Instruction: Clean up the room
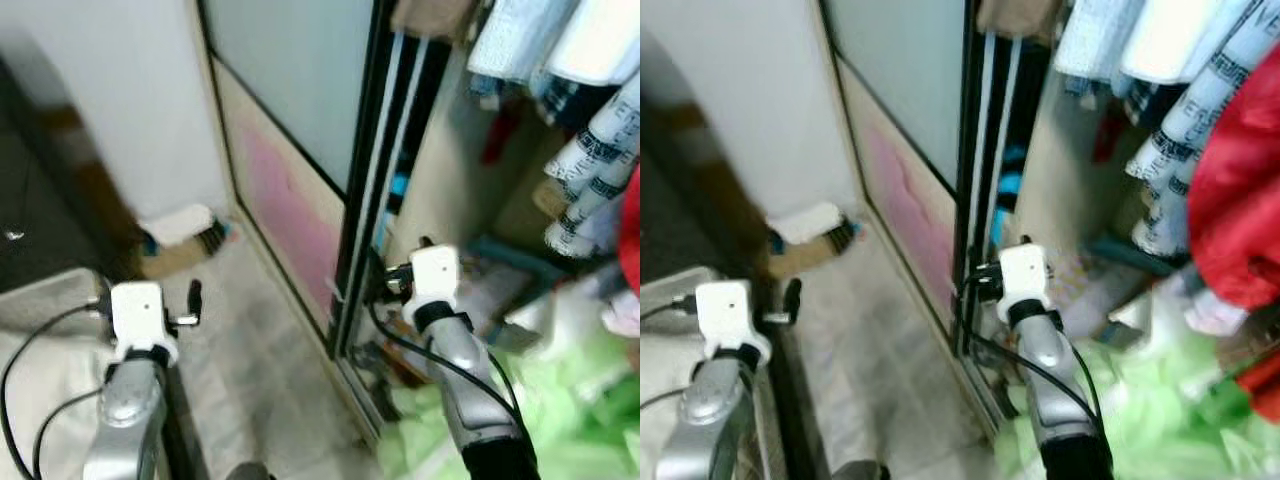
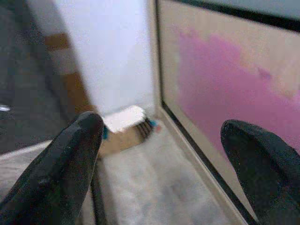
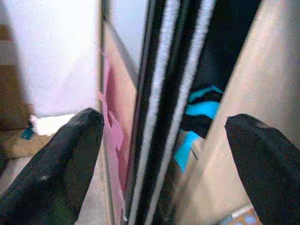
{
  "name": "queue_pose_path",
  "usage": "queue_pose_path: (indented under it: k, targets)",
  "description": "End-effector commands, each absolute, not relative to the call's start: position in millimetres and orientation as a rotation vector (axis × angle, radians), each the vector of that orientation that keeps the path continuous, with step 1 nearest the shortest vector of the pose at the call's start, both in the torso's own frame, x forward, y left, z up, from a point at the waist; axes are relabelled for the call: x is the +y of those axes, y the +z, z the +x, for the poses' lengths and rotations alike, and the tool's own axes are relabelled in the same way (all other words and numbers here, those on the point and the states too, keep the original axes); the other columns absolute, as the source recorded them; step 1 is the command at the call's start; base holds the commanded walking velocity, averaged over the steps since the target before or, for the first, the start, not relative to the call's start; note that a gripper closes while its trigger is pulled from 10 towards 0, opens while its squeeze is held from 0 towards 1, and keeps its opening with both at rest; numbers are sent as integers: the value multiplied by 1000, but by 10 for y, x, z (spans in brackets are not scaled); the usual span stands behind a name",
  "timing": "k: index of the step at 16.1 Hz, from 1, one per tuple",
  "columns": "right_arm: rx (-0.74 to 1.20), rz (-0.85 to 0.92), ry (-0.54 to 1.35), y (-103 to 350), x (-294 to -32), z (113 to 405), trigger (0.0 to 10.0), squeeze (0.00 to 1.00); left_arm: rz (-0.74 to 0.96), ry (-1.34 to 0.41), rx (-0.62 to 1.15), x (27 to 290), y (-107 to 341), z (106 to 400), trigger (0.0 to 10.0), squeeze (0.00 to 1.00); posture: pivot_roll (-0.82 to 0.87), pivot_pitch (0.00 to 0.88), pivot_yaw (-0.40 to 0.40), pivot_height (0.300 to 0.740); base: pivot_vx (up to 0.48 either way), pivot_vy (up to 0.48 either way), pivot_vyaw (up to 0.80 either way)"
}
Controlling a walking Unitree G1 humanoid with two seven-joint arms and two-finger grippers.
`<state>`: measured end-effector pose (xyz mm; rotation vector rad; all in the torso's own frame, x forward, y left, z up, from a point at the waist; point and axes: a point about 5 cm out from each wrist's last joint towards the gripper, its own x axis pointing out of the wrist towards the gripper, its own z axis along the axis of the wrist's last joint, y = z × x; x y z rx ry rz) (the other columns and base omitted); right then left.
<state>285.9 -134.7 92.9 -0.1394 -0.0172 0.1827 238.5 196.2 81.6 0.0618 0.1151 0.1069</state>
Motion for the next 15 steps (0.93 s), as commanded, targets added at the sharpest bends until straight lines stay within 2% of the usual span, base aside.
queue_pose_path:
  k: [1,3,6,15]
  targets:
    - [-6,-140,161,916,-1417,2859,10000,0,59,91,133,1924,784,2369,10000,0,67,0,-22,740,0,0,788]
    - [11,-116,133,903,-1460,2868,10000,0,80,106,145,1935,774,2361,10000,0,71,0,-20,740,0,0,772]
    - [19,-101,115,883,-1453,2890,10000,0,112,115,158,1976,749,2362,10000,0,74,0,-4,740,0,0,0]
    - [20,-98,139,907,-1427,2910,10000,0,98,124,156,1964,769,2412,10000,0,70,4,-22,740,0,0,766]
